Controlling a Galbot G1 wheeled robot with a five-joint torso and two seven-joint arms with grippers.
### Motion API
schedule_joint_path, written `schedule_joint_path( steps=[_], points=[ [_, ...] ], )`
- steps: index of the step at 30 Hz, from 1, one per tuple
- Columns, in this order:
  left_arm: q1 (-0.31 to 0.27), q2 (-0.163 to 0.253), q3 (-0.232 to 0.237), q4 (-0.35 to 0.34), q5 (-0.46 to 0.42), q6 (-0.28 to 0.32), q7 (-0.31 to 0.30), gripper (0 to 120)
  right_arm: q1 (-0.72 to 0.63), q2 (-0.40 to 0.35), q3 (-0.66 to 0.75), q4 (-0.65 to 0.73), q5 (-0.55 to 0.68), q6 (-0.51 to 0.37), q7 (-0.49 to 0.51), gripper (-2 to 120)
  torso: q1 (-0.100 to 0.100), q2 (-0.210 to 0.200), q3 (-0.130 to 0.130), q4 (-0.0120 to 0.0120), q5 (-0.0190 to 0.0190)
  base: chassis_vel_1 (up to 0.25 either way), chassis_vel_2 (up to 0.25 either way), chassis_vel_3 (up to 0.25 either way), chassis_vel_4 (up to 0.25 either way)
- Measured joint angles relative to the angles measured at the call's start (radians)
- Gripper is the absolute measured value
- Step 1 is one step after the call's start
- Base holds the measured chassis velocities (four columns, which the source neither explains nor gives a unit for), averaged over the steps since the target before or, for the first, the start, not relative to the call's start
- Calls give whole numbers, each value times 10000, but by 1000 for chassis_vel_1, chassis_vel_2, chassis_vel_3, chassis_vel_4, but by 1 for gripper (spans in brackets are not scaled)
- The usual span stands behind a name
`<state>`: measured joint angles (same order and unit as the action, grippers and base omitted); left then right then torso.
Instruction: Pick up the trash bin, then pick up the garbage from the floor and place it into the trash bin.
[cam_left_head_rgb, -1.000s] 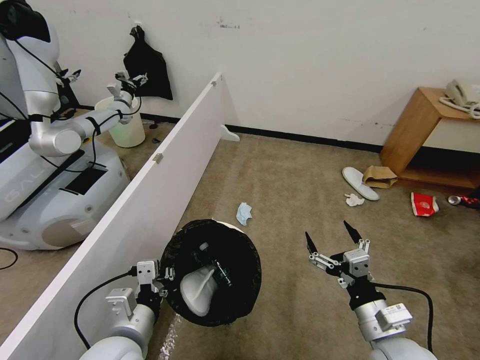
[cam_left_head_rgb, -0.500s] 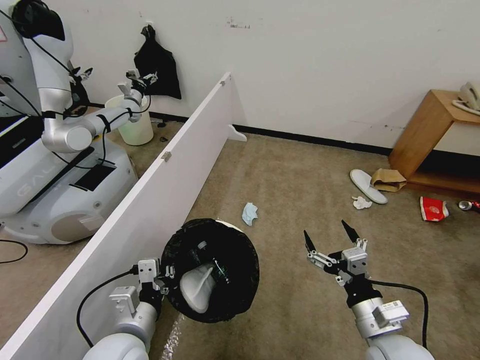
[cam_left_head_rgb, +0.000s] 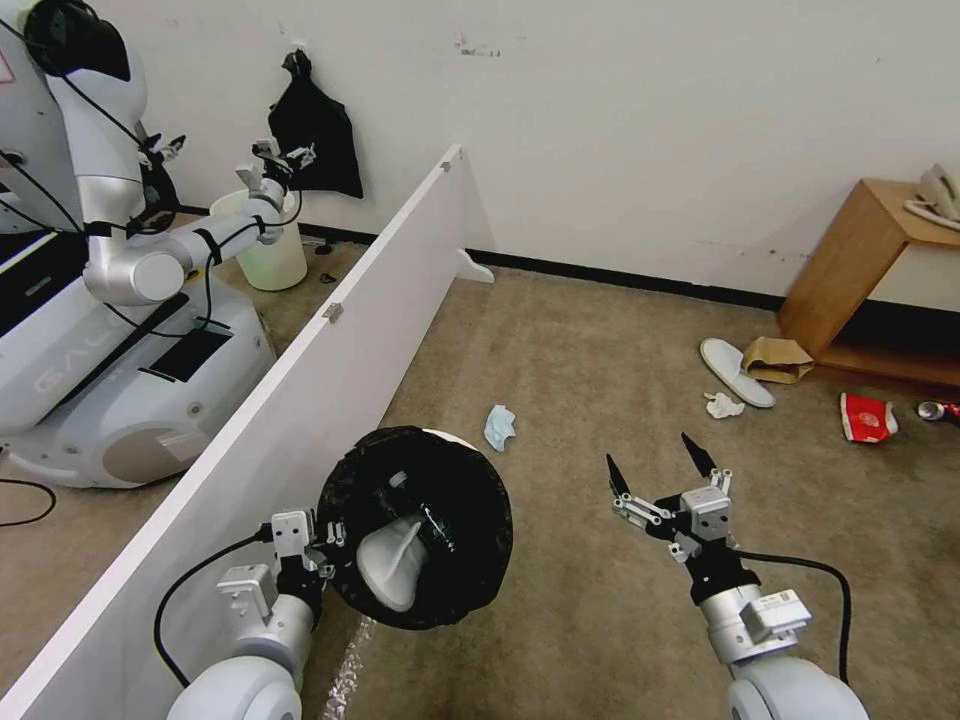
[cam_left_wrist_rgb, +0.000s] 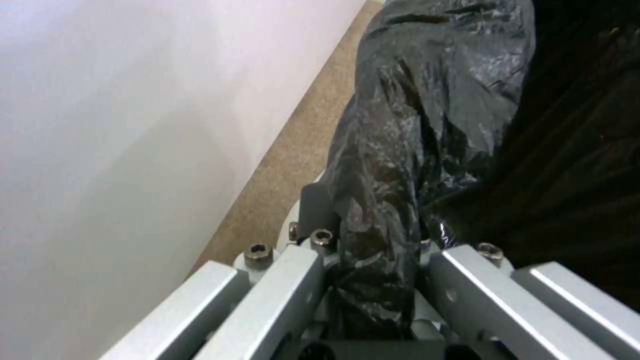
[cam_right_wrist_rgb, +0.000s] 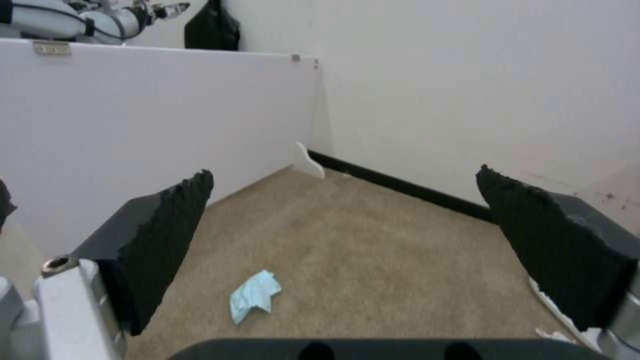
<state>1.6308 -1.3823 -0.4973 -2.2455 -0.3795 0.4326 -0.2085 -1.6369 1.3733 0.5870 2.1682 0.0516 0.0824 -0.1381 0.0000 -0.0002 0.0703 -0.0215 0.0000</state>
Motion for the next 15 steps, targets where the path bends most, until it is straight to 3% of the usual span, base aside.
schedule_joint_path(
  steps=[15],
  points=[
    [-35,4,-36,47,35,-48,2,2,89,-82,-8,-66,36,-132,1,100,0,0,1,-1,0,0,0,0,0]
  ],
)
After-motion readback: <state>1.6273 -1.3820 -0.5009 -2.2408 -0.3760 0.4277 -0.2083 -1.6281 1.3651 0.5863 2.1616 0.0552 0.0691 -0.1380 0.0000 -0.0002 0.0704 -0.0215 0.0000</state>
